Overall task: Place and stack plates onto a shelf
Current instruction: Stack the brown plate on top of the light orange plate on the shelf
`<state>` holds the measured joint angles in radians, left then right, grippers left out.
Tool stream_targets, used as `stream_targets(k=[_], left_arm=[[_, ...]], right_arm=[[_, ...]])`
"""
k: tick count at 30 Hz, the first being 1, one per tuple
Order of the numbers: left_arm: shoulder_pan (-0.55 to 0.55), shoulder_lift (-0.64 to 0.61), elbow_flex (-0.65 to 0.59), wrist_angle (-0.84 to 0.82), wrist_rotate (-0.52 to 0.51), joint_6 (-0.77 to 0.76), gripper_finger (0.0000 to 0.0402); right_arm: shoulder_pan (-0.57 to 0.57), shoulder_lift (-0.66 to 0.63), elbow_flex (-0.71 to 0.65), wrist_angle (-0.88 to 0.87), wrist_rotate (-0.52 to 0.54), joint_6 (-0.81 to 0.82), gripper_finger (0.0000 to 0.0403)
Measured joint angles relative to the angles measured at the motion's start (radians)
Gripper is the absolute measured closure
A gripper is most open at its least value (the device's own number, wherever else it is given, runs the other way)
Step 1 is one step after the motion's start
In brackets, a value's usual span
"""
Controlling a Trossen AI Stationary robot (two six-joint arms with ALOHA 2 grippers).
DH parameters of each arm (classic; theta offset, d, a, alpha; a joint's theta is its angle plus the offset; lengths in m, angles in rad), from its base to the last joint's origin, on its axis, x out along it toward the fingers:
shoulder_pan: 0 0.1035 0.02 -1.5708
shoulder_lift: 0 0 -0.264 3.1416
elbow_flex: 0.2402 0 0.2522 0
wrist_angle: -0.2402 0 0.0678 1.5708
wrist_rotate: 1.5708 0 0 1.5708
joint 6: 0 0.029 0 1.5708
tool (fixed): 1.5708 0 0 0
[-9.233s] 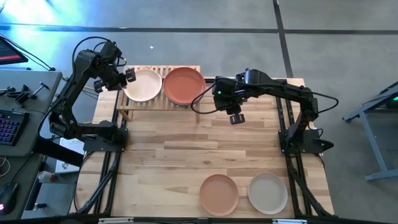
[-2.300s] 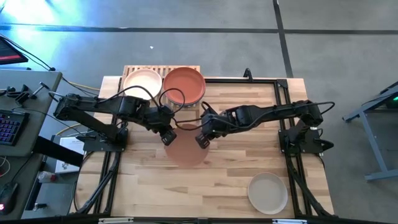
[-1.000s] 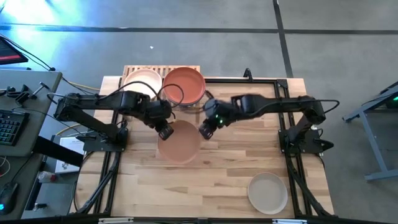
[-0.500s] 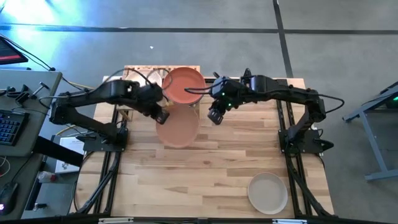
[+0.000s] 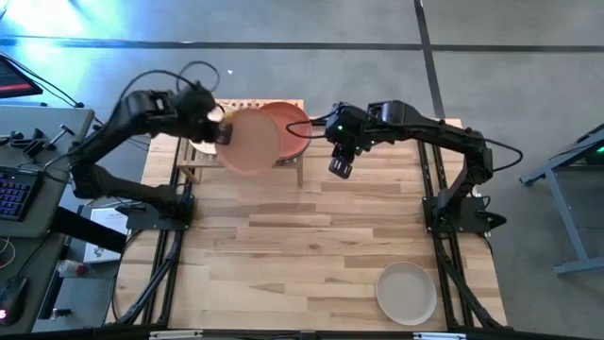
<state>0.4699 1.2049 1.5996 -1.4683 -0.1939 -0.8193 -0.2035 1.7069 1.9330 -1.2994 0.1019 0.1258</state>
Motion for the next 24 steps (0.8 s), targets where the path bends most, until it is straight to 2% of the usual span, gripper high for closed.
stream_targets(k=[8,19,24], left_arm=[[0.206,0.000,0.089,-0.100,-0.011,-0.002,0.0399],[0.450,-0.015,0.091,-0.103,0.027,0.011,0.0399],[0.532,-0.020,0.067,-0.101,0.049,0.061,0.0399]], right_arm=[[-0.040,0.000,0.000,0.000,0.000,-0.115,0.0286],[-0.059,0.000,0.000,0.001,-0.003,-0.204,0.0286],[-0.059,0.000,0.000,0.001,-0.005,-0.210,0.0286]])
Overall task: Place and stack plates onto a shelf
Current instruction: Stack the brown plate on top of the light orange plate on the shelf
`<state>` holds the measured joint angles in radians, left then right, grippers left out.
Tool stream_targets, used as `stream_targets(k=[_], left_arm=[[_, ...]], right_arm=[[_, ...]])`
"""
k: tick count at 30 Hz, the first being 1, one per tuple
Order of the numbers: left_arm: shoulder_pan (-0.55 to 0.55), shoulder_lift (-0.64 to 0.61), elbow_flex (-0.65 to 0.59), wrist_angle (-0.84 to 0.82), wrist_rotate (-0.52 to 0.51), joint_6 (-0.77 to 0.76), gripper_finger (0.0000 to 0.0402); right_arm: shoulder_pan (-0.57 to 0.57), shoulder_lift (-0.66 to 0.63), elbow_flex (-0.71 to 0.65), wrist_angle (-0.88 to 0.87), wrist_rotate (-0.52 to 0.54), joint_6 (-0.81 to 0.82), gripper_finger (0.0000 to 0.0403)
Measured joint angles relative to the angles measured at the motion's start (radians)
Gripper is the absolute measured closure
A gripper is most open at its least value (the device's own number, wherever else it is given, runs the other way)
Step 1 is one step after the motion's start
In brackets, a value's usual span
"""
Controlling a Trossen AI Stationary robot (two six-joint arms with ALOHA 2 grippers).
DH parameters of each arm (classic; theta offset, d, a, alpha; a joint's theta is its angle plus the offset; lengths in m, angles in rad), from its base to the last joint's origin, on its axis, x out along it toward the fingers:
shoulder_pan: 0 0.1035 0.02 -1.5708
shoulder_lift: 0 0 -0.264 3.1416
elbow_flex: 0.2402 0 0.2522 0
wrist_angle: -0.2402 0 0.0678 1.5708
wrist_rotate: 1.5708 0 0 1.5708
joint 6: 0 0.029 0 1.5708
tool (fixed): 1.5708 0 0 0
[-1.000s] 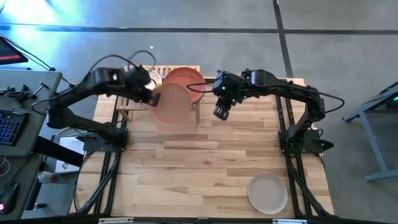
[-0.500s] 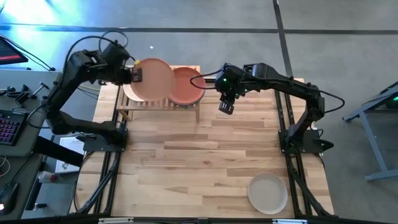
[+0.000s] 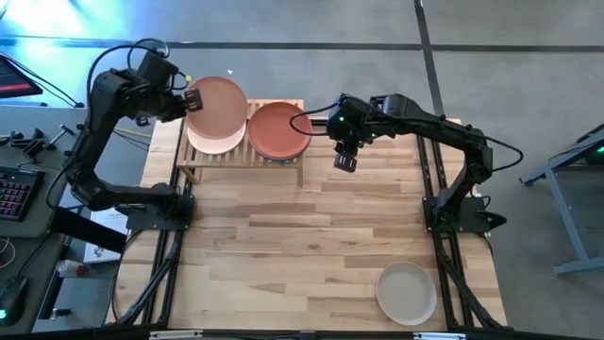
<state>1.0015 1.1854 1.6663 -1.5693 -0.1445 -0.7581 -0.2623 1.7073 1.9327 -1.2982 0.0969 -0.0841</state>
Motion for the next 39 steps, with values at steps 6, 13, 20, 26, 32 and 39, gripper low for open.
stream_targets(k=[6,13,20,26,32,39], left_arm=[[0.055,-0.013,-0.106,-0.003,0.012,0.001,0.0399],[0.117,-0.013,-0.177,0.000,0.032,0.013,0.0399],[0.138,-0.013,-0.232,0.040,0.075,0.030,0.0399],[0.137,-0.005,-0.244,0.071,0.074,0.037,0.0399],[0.137,-0.004,-0.244,0.070,0.074,0.029,0.0399],[0.137,0.001,-0.272,0.057,0.081,0.026,0.0399]], right_arm=[[0.000,0.000,0.000,0.000,0.000,0.005,0.0286],[0.000,0.000,0.000,0.003,0.000,0.023,0.0286],[0.000,0.000,0.000,0.024,0.000,0.024,0.0286],[0.000,0.001,0.000,0.027,0.000,0.024,0.0286],[0.000,0.001,0.000,0.026,0.001,0.023,0.0286],[0.000,0.001,0.000,0.024,0.001,0.016,0.0286]])
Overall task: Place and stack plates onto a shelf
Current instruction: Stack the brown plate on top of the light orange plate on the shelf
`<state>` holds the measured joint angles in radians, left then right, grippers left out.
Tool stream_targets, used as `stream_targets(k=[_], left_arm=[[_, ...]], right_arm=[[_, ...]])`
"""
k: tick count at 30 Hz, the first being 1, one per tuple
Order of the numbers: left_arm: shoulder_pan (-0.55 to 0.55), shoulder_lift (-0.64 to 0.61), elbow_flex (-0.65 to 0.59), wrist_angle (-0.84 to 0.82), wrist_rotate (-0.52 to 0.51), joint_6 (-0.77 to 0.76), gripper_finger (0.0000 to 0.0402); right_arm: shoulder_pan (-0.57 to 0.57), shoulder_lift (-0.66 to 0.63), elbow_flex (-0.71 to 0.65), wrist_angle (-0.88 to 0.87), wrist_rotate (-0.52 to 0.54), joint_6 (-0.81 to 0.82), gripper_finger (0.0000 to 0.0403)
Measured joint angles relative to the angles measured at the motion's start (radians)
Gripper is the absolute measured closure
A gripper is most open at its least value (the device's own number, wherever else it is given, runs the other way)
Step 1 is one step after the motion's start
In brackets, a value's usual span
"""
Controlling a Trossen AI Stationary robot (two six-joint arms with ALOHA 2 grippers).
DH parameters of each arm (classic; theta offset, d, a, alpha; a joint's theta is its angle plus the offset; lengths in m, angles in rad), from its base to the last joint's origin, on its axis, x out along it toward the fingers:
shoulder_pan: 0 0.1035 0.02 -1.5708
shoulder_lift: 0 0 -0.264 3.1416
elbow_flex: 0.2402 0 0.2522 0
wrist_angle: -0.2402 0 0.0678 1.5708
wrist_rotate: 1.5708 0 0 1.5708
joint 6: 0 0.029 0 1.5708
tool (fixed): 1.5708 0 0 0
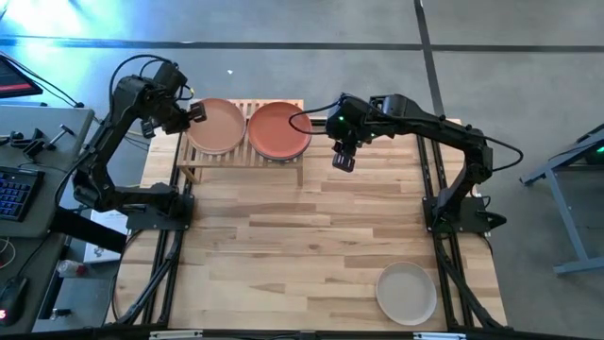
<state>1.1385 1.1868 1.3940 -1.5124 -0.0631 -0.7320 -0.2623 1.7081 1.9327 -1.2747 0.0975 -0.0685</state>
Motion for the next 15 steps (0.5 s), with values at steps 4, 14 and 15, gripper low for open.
stream_targets(k=[4,14,15], left_arm=[[0.000,0.001,-0.048,0.003,0.000,0.008,0.0399],[0.000,0.001,-0.059,0.023,-0.040,0.016,0.0399],[0.000,0.001,-0.059,0.023,-0.049,0.017,0.0399]], right_arm=[[0.000,0.000,0.000,0.000,0.000,-0.001,0.0286],[0.000,0.000,0.000,0.000,0.000,-0.003,0.0286],[0.000,0.000,0.000,0.000,0.000,-0.003,0.0286]])
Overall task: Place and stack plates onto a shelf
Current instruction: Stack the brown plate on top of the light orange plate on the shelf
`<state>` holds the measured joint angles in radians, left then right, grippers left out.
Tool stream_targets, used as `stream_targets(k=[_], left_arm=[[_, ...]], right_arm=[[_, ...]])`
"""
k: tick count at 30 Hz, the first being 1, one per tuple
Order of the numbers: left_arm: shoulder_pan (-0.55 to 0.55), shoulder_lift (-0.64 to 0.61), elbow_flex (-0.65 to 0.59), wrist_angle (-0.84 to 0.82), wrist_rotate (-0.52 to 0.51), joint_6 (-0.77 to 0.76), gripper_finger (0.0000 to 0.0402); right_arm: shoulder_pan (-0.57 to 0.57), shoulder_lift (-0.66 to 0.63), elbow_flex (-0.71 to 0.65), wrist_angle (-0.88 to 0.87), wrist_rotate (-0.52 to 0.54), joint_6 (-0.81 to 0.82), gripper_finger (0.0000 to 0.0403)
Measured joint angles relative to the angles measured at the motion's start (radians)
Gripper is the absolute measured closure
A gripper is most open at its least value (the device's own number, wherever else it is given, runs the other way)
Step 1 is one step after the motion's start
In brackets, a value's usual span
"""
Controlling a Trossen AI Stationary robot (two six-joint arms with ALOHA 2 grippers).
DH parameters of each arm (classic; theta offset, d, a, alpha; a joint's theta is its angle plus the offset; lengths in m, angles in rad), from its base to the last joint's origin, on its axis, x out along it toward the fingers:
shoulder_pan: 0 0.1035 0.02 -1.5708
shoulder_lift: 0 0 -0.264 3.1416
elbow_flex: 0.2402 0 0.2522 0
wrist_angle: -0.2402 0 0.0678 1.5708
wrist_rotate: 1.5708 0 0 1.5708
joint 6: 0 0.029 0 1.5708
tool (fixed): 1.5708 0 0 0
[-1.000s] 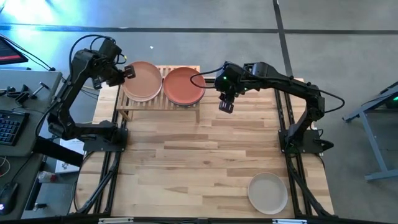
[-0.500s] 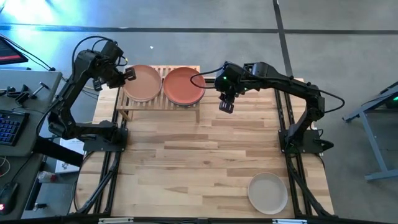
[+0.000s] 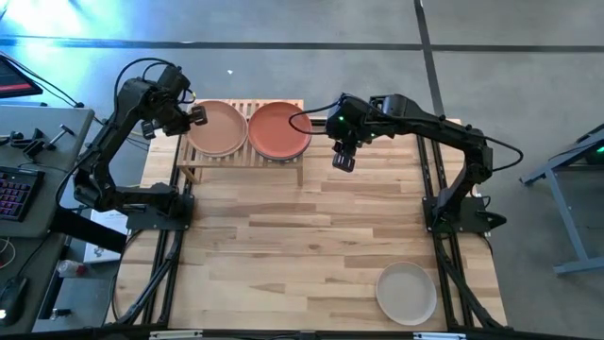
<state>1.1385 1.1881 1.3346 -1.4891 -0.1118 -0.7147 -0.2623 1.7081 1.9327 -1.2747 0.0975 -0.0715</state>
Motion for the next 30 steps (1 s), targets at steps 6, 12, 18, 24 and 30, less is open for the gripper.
stream_targets(k=[6,12,18,24,30], left_arm=[[0.000,0.000,0.000,0.010,0.026,0.003,0.0393],[0.000,0.000,0.000,0.044,0.061,0.029,0.0353],[0.000,0.000,0.000,0.033,0.065,0.012,0.0321],[0.000,0.000,0.000,-0.021,0.076,0.013,0.0314],[0.000,-0.013,0.000,-0.033,0.076,0.045,0.0314]], right_arm=[[0.000,0.000,0.000,0.000,0.000,0.000,0.0286],[0.000,0.000,0.000,0.000,0.000,0.000,0.0286],[0.000,0.000,0.000,0.000,0.000,0.000,0.0286],[0.000,0.000,0.000,0.000,0.000,0.000,0.0286],[0.000,0.000,0.000,0.000,0.000,0.000,0.0286]])
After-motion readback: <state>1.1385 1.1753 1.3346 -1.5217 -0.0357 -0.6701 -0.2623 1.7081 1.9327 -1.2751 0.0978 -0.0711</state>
